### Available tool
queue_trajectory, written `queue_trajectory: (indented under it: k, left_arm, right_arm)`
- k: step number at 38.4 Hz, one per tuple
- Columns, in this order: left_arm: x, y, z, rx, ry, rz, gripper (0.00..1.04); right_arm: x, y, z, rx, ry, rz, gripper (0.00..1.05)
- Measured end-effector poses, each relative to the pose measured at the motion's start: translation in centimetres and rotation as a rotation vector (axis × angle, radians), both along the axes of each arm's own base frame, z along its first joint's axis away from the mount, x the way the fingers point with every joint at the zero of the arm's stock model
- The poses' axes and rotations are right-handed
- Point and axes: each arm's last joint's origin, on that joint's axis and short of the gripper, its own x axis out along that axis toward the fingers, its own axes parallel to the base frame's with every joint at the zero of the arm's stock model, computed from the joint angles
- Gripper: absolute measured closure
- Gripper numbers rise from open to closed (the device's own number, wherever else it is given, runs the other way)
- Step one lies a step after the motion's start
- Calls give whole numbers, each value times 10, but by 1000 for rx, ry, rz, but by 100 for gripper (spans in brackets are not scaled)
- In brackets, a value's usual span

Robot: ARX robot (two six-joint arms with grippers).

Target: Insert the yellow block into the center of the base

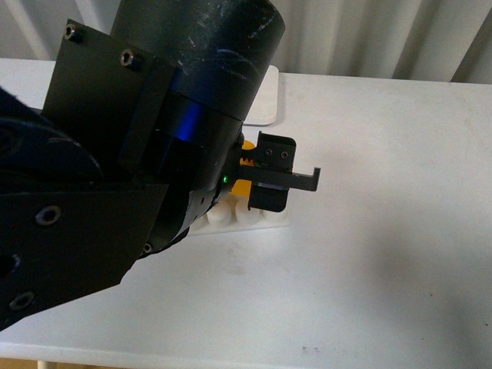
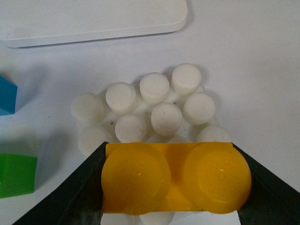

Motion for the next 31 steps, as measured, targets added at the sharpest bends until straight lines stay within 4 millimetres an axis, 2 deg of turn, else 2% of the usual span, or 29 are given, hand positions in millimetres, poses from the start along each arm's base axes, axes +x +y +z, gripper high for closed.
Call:
queue_trajectory:
  k: [9, 31]
  left_arm:
    - [10, 0, -5, 18, 1, 34, 39]
    - [14, -9, -6, -1, 16, 65, 39]
  right_arm:
    - [0, 0, 0, 0, 0, 0, 9]
    - [0, 0, 0, 0, 0, 0, 9]
